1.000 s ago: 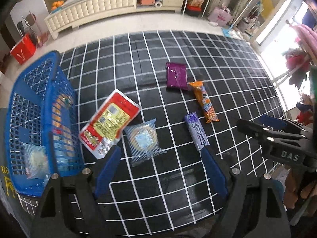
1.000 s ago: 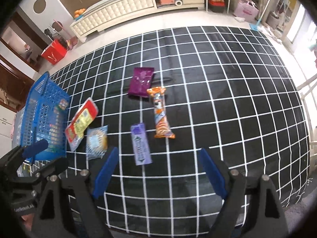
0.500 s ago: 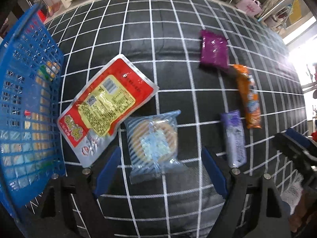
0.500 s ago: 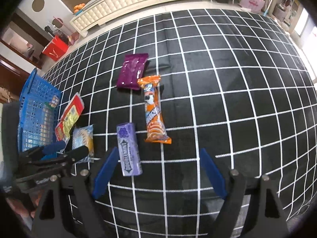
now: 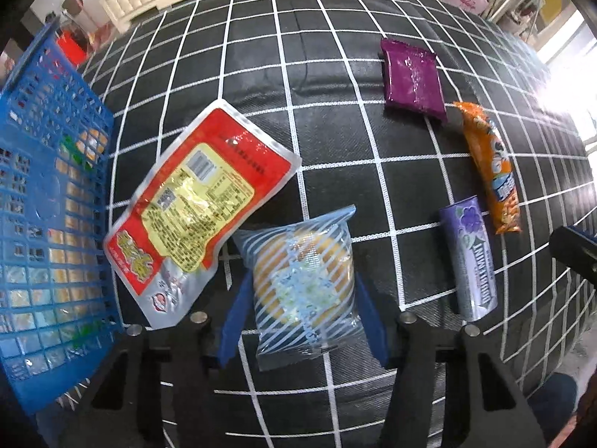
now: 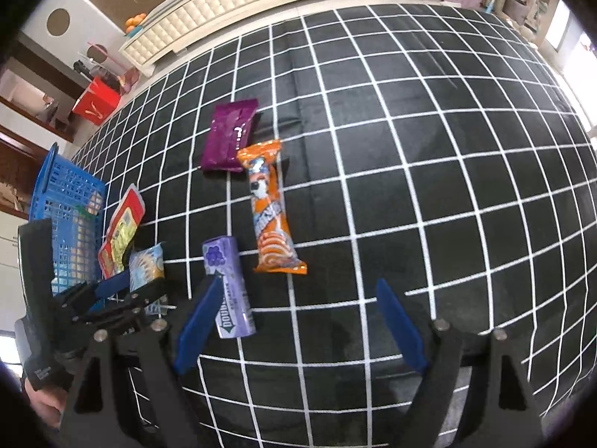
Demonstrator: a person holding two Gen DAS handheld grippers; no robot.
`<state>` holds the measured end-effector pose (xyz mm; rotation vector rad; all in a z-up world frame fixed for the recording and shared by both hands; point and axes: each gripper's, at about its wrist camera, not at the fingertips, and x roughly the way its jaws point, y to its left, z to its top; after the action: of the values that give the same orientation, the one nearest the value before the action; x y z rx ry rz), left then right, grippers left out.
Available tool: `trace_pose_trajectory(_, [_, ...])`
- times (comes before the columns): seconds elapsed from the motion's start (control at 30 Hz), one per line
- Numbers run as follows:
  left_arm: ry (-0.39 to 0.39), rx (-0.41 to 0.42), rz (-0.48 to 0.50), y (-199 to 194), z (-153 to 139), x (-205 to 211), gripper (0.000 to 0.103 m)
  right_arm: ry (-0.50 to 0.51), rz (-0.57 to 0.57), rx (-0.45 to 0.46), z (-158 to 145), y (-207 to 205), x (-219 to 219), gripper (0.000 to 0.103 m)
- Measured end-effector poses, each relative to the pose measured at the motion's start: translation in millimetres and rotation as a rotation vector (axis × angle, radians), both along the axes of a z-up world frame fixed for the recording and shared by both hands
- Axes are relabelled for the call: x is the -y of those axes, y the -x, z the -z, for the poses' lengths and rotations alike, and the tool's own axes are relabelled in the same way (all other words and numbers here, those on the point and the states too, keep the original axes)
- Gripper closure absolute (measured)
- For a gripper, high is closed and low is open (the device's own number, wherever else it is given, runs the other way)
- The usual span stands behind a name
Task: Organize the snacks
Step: 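Grasp the clear striped bread bag with the left tool while the right tool grasps the orange wafer stick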
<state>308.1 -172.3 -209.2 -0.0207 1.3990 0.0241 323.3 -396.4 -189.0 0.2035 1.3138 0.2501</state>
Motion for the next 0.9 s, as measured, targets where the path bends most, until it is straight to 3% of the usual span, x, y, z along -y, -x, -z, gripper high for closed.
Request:
trace_pose_trajectory(0.27, [0.082,0.093,-0.028,19,-36,-6,0.052,0.003,0.048,0.077,-18,-4,11,0.017])
trace_pose_trajectory(0.4, [0.060,0.212,-0.024,34,-67,-4,0.052,-0.002,0.043,0.072,-16,-15,5,0.025])
trace_pose_trajectory(0.47, [0.066,0.234,-0.029,34,-73,-11,0.052,0.013,0.020,0.068,-13,-21,-5,0.025])
trace_pose_trajectory(0.63, [0.094,0.231,-0.045,26,-72,-24,0.052,0.048,-0.031,0.054,-3,-32,-29,0.026])
trace_pose_trajectory(0.83, [0.111,0.205,-0.040,20,-63,-27,0.052,0.067,-0.051,0.027,10,-43,-46,0.041])
trace_pose_trajectory(0.9, [0.118,0.198,-0.038,19,-62,-27,0.052,0.088,-0.055,0.019,17,-44,-49,0.052])
